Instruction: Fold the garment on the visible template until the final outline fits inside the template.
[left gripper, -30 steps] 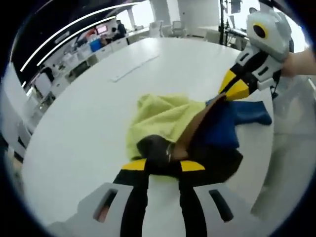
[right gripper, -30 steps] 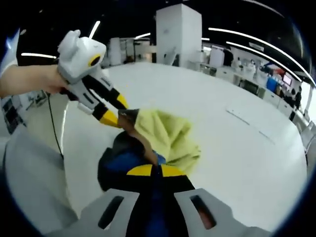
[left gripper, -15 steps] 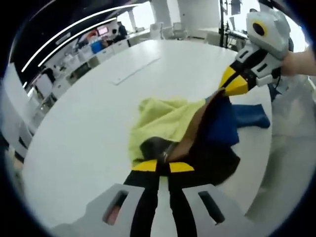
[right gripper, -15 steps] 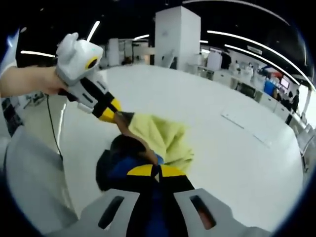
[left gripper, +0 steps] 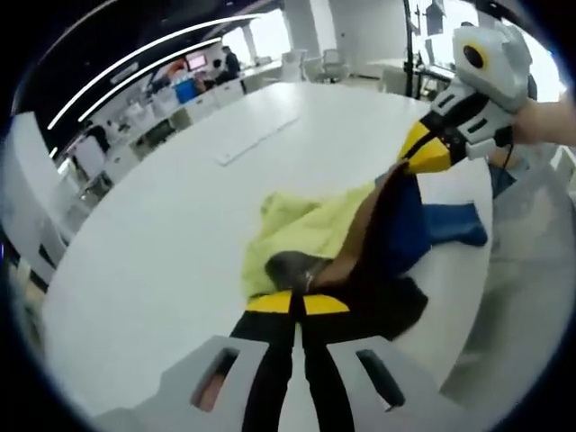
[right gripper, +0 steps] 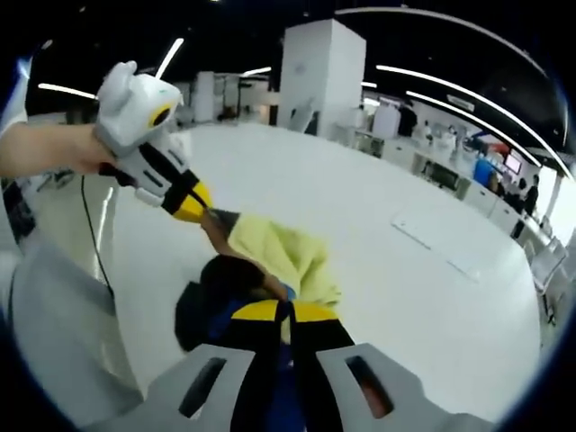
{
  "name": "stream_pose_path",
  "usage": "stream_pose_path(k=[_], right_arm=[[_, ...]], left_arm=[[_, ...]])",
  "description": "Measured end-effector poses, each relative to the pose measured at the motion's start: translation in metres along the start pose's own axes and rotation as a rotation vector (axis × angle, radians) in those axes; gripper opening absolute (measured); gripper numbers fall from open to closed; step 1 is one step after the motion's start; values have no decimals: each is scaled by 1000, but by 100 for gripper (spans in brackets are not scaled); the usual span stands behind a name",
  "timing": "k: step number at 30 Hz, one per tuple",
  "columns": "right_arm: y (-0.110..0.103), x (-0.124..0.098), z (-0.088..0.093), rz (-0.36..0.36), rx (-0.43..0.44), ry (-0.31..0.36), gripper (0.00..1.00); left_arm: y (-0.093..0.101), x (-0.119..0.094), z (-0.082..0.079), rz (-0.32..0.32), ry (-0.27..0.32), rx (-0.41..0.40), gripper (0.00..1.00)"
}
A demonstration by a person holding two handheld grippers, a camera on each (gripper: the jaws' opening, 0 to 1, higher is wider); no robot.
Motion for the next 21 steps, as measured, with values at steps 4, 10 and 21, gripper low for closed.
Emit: stream_pose_path(k=[4,10,21], right_arm=[[2,-6,-4,19,0,11,3],[5,-18,-15,44,7,44,3],[5,-41,-38,82,-17,110,3]], left_arm=[[2,-6,-7,-10,19,-3,0],[5,-19,-23,-24,59,-12,0],[9,-40,-39,-42,113,-99,0]])
Point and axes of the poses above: the point that each gripper's makers call its tool centre point, and the gripper's own axes: x roughly forward along the fingers, y roughly to its right, z roughly out of its underside, the point moved 3 cm from there along -x, roughly backward along the fingers, and after that the axes turned 1 degree about z, right-handed, at the moved point
